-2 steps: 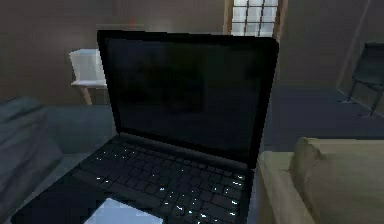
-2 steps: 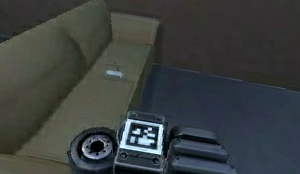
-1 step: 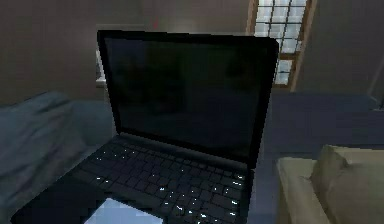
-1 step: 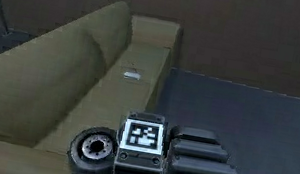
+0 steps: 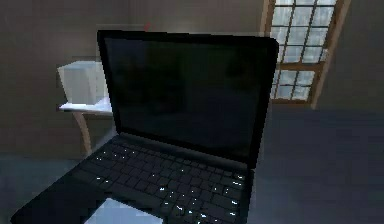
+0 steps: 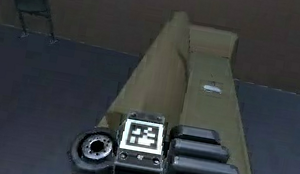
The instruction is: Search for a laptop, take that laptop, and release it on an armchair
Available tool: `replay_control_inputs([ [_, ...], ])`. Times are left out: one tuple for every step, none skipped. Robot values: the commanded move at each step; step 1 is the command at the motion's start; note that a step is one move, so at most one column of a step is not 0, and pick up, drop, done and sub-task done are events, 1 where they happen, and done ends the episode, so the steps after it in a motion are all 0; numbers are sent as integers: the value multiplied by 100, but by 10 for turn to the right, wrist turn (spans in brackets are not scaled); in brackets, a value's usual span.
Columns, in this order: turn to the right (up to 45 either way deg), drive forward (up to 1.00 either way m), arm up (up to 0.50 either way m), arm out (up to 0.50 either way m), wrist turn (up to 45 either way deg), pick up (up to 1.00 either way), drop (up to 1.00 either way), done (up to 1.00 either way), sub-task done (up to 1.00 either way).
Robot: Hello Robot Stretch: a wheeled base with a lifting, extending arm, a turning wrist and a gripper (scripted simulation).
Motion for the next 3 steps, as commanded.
replay_control_inputs([
  [450,0,0,0,0,0,0,0,0],
  [450,0,0,0,0,0,0,0,0],
  [240,0,0,0,0,0,0,0,0],
])
